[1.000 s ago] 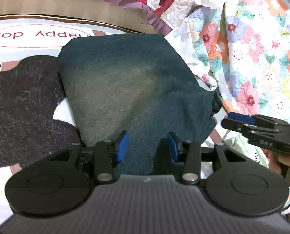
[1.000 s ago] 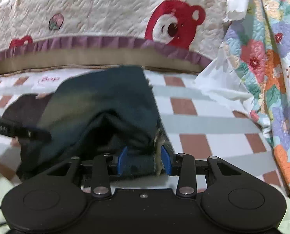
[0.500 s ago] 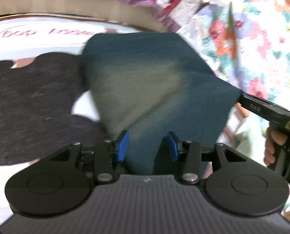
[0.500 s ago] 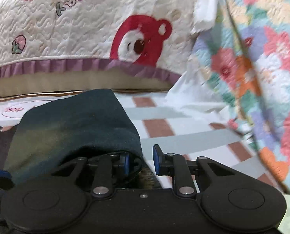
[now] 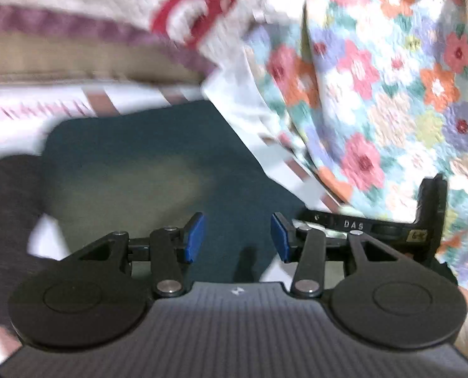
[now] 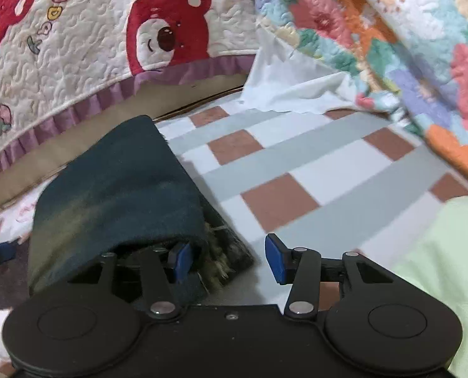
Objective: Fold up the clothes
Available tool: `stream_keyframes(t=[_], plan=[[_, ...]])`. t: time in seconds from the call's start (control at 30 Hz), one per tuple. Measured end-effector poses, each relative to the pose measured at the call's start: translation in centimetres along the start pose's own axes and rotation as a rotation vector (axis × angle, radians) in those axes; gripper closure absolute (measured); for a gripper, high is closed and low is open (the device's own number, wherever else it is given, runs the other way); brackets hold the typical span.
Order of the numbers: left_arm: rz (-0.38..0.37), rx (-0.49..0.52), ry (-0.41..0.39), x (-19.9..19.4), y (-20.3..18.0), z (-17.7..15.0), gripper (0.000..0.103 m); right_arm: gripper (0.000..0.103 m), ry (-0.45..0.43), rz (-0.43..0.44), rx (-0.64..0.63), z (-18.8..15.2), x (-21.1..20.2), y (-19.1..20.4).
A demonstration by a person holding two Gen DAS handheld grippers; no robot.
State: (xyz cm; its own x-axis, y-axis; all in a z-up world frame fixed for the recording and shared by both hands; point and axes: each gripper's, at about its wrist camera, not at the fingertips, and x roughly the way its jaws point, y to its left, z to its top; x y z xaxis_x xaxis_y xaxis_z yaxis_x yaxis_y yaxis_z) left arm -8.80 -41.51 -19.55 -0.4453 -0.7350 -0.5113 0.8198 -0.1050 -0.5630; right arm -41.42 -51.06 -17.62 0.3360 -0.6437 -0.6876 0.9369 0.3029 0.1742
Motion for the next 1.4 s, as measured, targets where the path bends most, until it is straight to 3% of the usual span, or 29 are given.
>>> stream_keyframes(t=[0.07, 0.17, 0.27, 0.37, 0.5, 0.53, 0.67, 0.8, 1.0, 1.13, 1.3, 1.4], plan=[[0.009, -0.017, 0.082, 2.3, 0.2, -0.7, 0.059, 0.054, -0.003, -0.089, -0.038, 0.3, -0.9, 0.9], [0.033, -0.016, 0.097, 3.0, 0.4, -1.6, 0.058, 0.055, -0.055, -0.178, -0.036, 1.5, -2.7, 1.5], [0.021, -0.057, 0.102, 2.9, 1.0, -1.6, 0.058, 0.055, -0.141, -0.033, -0.053, 3.0, -4.4, 3.2], [0.025, -0.065, 0.110, 2.8, 1.1, -1.6, 0.058, 0.055, -0.168, 0.042, -0.215, 2.9, -4.1, 7.2], [0.027, -0.080, 0.116, 2.6, 1.0, -1.8, 0.058, 0.055, -0.060, -0.030, -0.361, -0.6, 0.1, 9.7], [0.021, -0.090, 0.116, 2.4, 1.2, -1.9, 0.058, 0.056, -0.031, -0.066, -0.338, -1.6, 1.0, 9.2], [0.029, -0.126, 0.123, 2.0, 1.5, -1.8, 0.058, 0.052, -0.058, -0.028, -0.232, -3.1, 1.8, 6.2], [0.090, -0.144, 0.148, 0.9, 1.8, -1.4, 0.058, 0.051, -0.057, 0.014, -0.198, -3.0, 2.2, 5.1], [0.296, -0.138, 0.108, -2.7, 3.9, -0.9, 0.056, 0.051, -0.087, 0.024, -0.174, -3.8, 2.1, 4.9], [0.299, -0.250, 0.069, -4.8, 7.1, -1.0, 0.055, 0.051, -0.084, 0.038, -0.127, -4.0, 2.1, 4.5], [0.470, -0.206, 0.168, -4.1, 8.8, -0.6, 0.053, 0.049, -0.014, 0.071, -0.086, -3.2, 2.1, 3.7], [0.409, -0.263, 0.131, -4.4, 10.0, 0.2, 0.053, 0.041, 0.045, 0.069, -0.034, -2.7, 2.1, 3.0]])
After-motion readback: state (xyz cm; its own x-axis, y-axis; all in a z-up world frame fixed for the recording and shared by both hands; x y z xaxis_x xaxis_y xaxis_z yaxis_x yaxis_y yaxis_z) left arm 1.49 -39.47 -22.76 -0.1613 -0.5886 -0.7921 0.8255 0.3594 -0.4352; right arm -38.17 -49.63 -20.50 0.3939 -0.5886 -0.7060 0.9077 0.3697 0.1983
